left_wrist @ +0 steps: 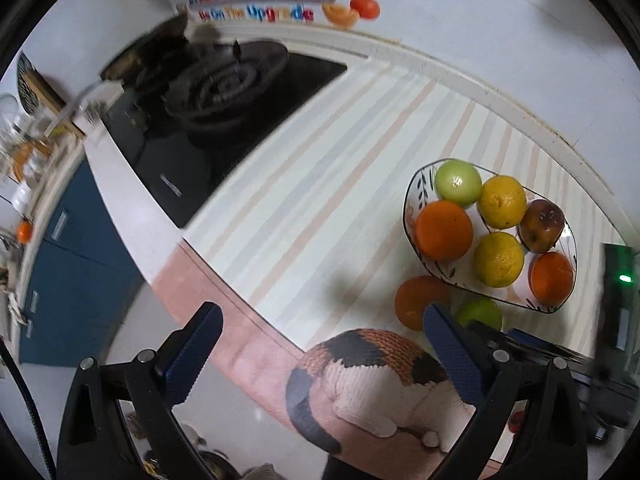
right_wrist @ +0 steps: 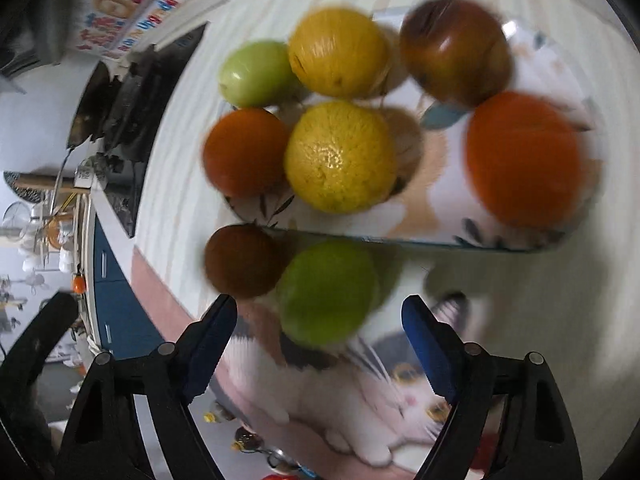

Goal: Organize fruits
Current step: 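Grasp the green apple with the right tool while the left tool grasps the dark orange fruit, then carry both fruits onto the plate and open both tools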

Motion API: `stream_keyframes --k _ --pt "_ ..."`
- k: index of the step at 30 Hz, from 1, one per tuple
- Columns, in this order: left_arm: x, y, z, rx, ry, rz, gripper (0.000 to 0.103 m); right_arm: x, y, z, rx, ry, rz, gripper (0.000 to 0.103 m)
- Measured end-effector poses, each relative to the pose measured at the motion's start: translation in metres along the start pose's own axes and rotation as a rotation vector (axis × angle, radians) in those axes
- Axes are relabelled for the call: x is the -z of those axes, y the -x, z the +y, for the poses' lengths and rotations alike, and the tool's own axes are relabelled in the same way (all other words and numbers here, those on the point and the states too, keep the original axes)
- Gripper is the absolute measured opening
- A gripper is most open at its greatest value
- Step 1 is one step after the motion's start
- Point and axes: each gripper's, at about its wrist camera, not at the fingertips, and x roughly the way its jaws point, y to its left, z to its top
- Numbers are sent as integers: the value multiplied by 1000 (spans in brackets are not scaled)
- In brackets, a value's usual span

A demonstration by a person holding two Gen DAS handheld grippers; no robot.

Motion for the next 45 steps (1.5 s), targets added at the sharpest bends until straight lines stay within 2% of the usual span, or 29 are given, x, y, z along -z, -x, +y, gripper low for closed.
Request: stream_keyframes --k 1,2,3,8,14,16,18,20,21,23,29,35,40,42,45 --pt "-1 -6 0 14 11 20 103 -2 -8 -2 -8 -12 6 70" --pt "-1 -10 0 35 20 37 103 -3 -14 -2 -11 -19 16 68" --pt "-3 -13 -2 47 27 47 103 -3 -16 -2 0 -11 4 58" --pt "-9 -34 -19 97 8 78 103 8 -2 -10 54 33 -14 58" --pt "-6 -77 -63 135 -129 157 102 25 28 -38 117 40 -3 59" --pt "-4 -86 -76 152 -171 161 100 28 33 -43 145 43 -5 59" --pt "-3 -94 -84 156 -203 169 85 31 34 -49 159 40 -5 59" --pt "1 -102 -93 168 -238 188 74 32 40 -59 158 24 2 59" --pt "3 -106 -94 183 -244 199 64 32 40 -63 157 16 5 59" --pt "6 -109 -94 179 -247 195 54 33 39 -68 163 13 7 59" --pt "10 -100 -89 188 -238 162 54 31 35 -76 154 6 27 59" --pt "13 -62 -99 220 -275 98 54 35 43 -76 137 10 9 59" --pt "-2 -20 -121 321 -300 65 54 27 86 -93 85 -43 -71 59" --pt "-13 -11 -134 367 -309 62 54 16 105 -100 77 -64 -112 59" --pt "-27 -8 -158 398 -336 70 54 -11 127 -112 70 -101 -170 59"
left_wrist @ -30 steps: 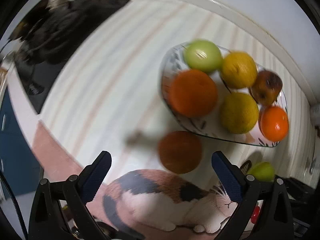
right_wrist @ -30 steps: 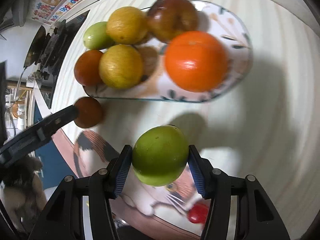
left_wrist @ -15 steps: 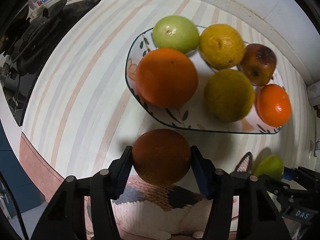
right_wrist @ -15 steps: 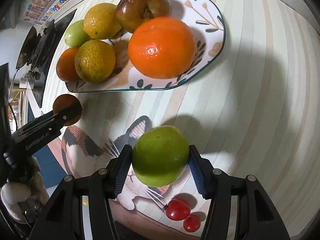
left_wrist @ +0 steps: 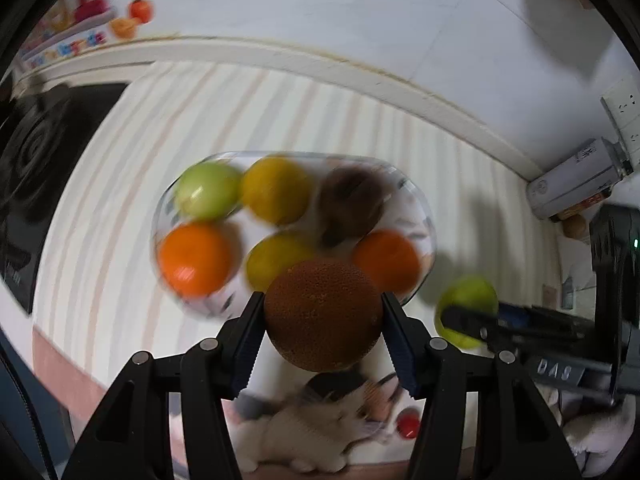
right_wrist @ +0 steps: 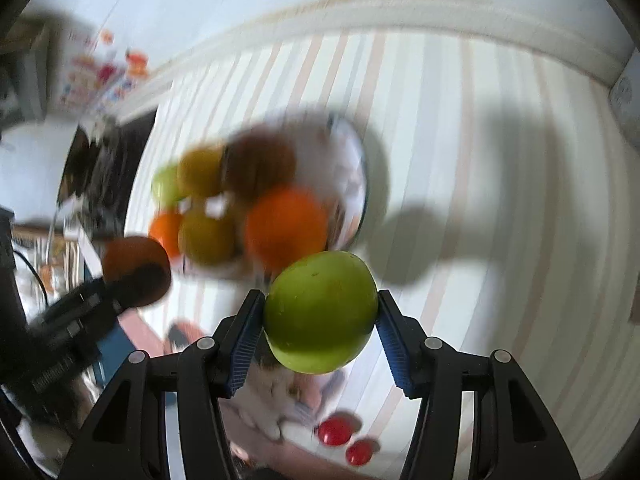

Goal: Organize fruits
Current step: 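Carry both fruits onto the plate and open both tools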

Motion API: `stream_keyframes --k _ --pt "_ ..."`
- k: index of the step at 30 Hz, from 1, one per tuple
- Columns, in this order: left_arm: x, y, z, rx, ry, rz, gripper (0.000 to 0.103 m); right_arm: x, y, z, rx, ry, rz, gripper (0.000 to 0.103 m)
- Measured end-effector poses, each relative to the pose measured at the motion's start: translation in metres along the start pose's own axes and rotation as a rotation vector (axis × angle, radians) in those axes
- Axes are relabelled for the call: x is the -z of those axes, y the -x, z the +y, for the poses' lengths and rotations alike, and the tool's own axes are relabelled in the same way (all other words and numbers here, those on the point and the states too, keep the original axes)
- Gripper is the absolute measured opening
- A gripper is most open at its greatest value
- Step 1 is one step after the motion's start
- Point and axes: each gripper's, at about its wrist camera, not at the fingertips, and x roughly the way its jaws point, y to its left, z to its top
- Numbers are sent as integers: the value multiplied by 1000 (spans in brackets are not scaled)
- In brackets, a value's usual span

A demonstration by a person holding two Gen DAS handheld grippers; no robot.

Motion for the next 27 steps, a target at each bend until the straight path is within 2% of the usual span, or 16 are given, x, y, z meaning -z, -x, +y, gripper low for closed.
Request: stream_keyframes --k 6,10,12,16,20,22,27 --pt "-33 -35 -15 -8 -49 73 54 -56 2 -3 -11 -26 -40 59" --pt "-34 -51 -18 -10 -45 131 54 -83 -15 1 -32 -36 6 59" --pt "-30 -57 -15 -8 -27 150 54 -91 -28 4 -38 -42 19 59" --pt "-27 -55 -15 -13 -21 130 55 -100 -47 10 -35 -28 44 59" --pt "-28 -56 -12 0 13 147 55 -103 -60 10 0 -28 76 59" --pt "-32 -56 -7 13 51 151 56 -104 -63 8 -13 -38 80 75" --pt "-36 -55 2 33 94 129 59 -102 -55 6 -30 -41 65 77"
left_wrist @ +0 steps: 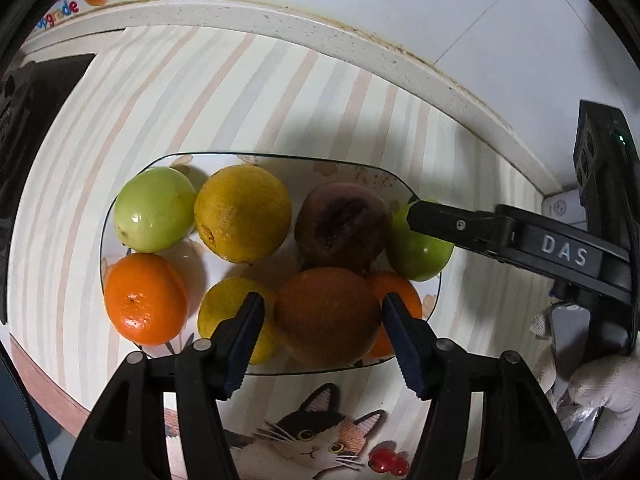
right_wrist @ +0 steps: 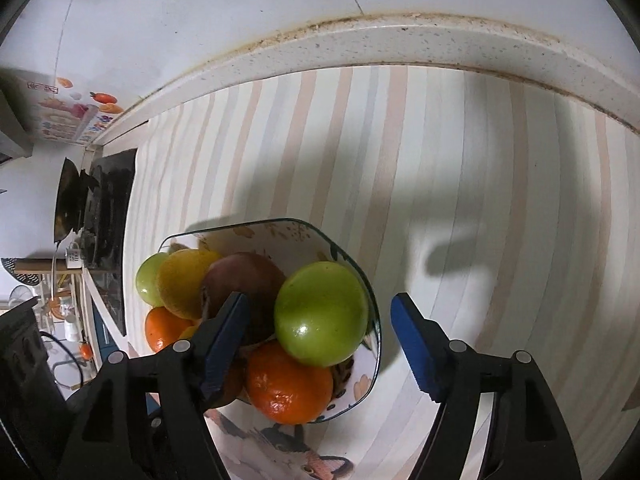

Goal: Organize fruits
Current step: 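Carry both fruits onto the plate and open both tools, then raise both tools away from the plate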

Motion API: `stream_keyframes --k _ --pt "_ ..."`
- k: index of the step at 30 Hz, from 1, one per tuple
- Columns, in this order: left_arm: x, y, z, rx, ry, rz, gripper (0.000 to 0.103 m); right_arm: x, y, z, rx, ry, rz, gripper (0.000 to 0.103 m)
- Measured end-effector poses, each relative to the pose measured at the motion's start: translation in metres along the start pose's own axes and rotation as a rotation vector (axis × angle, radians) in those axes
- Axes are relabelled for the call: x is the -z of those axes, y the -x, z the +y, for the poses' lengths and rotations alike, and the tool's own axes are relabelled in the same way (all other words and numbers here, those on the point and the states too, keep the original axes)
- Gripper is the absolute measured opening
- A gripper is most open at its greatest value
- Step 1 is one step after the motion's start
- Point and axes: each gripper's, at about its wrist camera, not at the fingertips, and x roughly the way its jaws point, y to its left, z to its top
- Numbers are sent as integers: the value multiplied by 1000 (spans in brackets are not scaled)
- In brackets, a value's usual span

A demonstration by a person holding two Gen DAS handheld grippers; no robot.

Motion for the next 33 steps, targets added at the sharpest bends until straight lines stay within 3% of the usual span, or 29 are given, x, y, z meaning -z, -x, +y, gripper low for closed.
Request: stream_keyframes --k 7,13,14,17,24,33 --pt "2 9 4 2 24 -25 59 9 26 4 -6 10 -58 90" --pt "12 37 12 -81 29 -100 59 38 57 7 140 78 -132 95" --pt "17 43 15 -97 35 -117 60 46 60 8 159 95 -138 95" --pt "30 56 18 -155 32 -149 85 72 68 12 206 141 -151 95" --pt "70 79 12 -247 11 -209 88 130 95 25 274 233 -209 95" --pt "123 124 -5 -319 107 -340 88 180 155 39 276 371 -302 95"
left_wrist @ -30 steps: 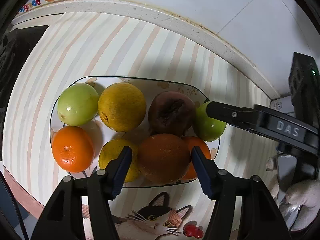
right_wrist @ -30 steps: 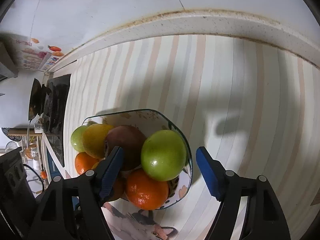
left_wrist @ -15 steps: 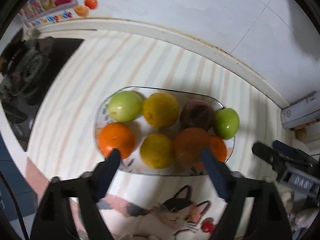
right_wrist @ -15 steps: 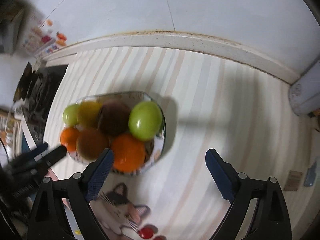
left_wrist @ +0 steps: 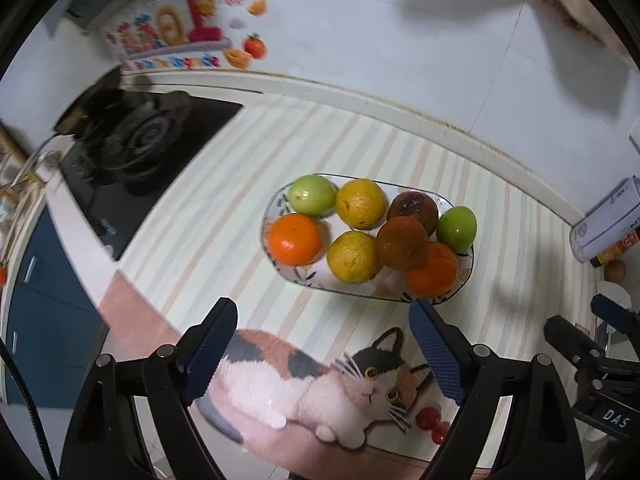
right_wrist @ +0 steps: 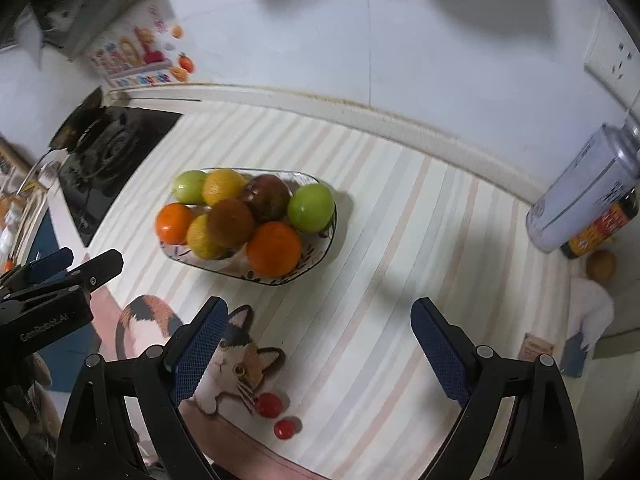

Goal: Organize fruits
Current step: 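Raise both tools away from the plate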

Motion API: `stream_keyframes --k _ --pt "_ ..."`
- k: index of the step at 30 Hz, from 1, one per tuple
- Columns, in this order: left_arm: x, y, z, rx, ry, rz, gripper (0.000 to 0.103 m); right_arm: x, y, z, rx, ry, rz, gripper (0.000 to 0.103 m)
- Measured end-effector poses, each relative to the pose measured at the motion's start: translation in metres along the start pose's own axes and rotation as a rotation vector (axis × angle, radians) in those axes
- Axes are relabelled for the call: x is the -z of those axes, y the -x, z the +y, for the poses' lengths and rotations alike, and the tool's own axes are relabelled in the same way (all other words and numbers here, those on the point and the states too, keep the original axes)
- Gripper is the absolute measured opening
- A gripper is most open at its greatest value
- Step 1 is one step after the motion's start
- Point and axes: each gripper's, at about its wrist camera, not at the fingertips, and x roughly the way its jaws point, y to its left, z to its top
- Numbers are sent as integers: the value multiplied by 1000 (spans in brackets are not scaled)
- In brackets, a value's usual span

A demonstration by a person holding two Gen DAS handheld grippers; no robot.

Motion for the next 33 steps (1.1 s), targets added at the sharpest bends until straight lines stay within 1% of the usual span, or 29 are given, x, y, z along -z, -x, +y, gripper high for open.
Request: stream_keyframes --k 5,8,13,19,26,33 --pt "22 40 -2 -11 47 -50 88 10 43 1 -1 60 -58 95" --pt "35 64 -5 -8 63 -81 88 20 68 0 -20 86 -79 95" --pt "51 103 -7 2 75 -125 88 38 108 6 -43 109 -105 95" --pt "65 143 -4 14 74 -181 88 52 155 16 -58 118 -155 95" --pt "82 178 -4 13 50 -215 88 66 201 20 -71 123 -204 95" --pt "92 202 -8 16 40 -257 88 77 227 23 -76 128 -236 95"
